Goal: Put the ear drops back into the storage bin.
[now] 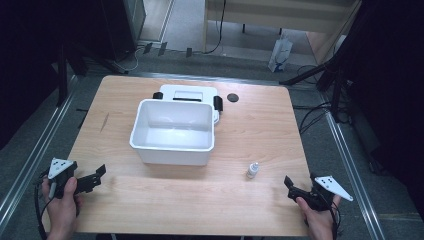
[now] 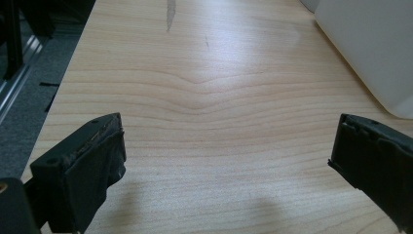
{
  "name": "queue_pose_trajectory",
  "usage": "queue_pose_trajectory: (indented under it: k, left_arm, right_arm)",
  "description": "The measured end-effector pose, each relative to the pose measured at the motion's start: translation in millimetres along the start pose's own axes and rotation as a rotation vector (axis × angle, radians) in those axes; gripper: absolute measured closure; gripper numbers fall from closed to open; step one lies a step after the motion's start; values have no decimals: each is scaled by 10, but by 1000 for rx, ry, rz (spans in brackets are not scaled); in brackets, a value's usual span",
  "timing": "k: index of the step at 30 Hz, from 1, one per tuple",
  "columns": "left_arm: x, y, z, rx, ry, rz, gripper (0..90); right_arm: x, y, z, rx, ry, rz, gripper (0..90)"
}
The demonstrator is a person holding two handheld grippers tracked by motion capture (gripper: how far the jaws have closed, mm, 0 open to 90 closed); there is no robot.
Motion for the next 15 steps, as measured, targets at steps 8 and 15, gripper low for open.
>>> queue_pose_trajectory:
  k: [8, 15]
  left_arm:
    - [6, 9, 4, 8, -6, -3, 3]
    - [6, 17, 4, 21, -1, 1, 3]
  right_arm:
    - [8, -6, -1, -5, -7, -15, 48]
    - [-12, -25, -5, -26, 7, -15, 51]
Point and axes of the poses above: each handheld gripper's, and its own axes: y roughly backward along the jaws, z roughly out of its underside, x roughly to its right, the point moved 2 cm from there along -y, roughly forward along the jaws, and after that the axes turned 1 degree about z, right-handed, at the moved point
